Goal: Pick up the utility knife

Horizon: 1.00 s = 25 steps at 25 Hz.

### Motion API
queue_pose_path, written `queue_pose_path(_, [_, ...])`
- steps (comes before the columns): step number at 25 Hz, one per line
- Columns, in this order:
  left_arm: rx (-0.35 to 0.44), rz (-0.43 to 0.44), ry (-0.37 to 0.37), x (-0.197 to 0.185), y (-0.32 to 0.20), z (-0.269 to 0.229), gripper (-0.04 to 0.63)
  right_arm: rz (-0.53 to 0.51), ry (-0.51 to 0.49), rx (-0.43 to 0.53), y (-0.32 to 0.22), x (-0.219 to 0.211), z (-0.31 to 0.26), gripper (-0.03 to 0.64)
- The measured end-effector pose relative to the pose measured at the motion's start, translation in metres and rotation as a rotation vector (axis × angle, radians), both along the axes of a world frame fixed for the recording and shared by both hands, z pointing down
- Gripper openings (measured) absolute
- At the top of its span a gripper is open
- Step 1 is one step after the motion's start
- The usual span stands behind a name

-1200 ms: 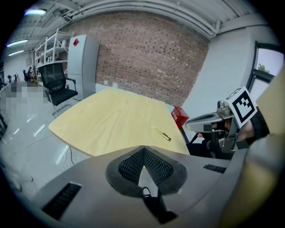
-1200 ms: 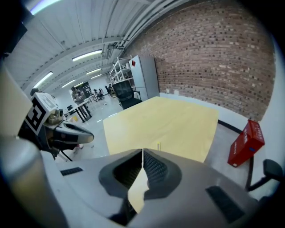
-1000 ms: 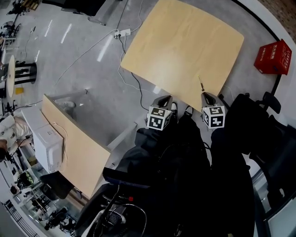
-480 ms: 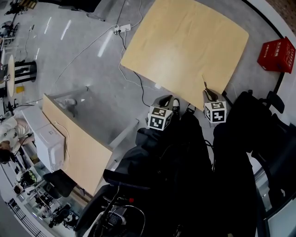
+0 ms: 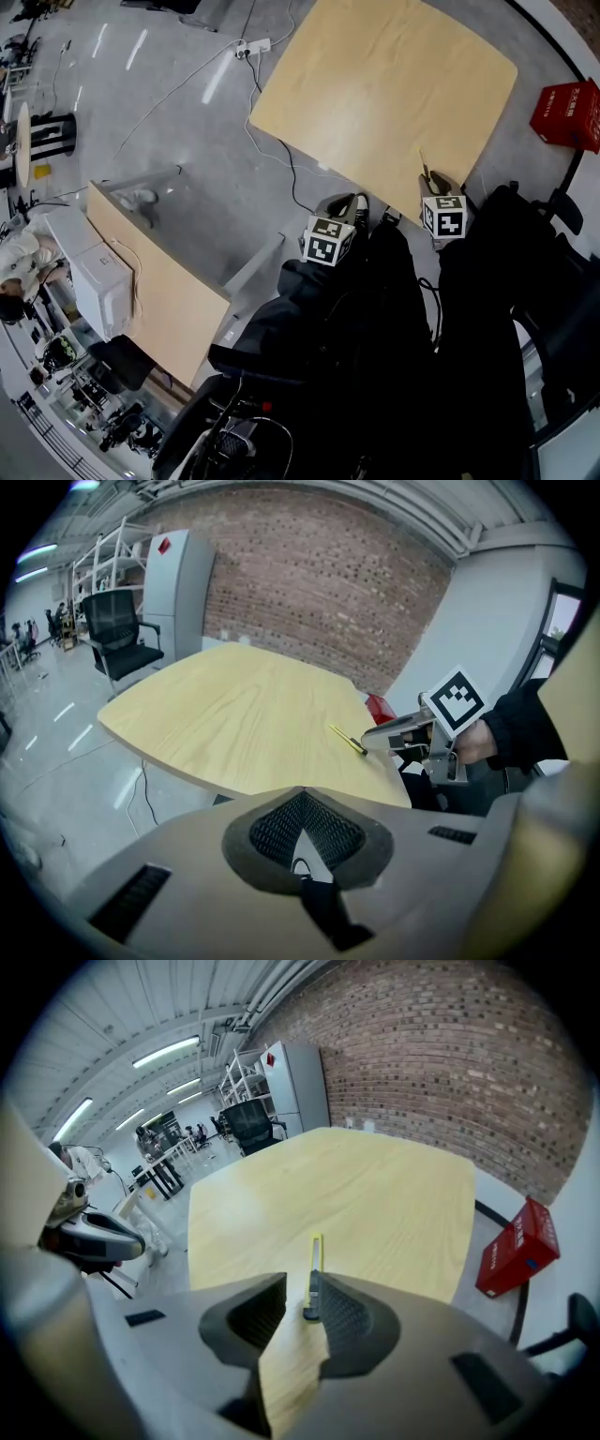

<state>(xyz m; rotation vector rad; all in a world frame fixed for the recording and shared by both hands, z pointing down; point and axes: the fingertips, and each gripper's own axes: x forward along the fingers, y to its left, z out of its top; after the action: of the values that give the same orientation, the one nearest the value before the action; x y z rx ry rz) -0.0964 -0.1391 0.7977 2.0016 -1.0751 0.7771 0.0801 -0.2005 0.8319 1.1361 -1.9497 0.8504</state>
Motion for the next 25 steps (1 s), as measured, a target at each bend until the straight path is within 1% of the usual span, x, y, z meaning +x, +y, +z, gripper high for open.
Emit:
queue_pose_path(4, [-0.023,-0.004,0.009,-0.002,0.003,0.002,-0.003,0.007,0.006,-0.017,-0.005,0.000,0.007,0.098])
queue_pose_path(9, [-0.014,-0.012,0.005,-0.009,0.002,0.006,-0.003,0.013,0.019,-0.045,-0.008,-0.001,0.017,0.101])
queue_pose_path(16, [-0.038,-0.017,-0.001,-0.011,0.006,0.009,-0.003,0.023,0.052,-0.067,-0.008,0.002,0.024,0.101])
queue_pose_path(20, [-0.030,-0.025,0.008,-0.010,0.005,0.010,-0.003,0.019,0.063,-0.075,-0.007,0.004,0.028,0.101])
queue_pose_path(25, [-0.042,-0.029,0.002,-0.012,0.008,0.013,-0.003,0.020,0.080,-0.077,-0.007,0.006,0.033,0.095])
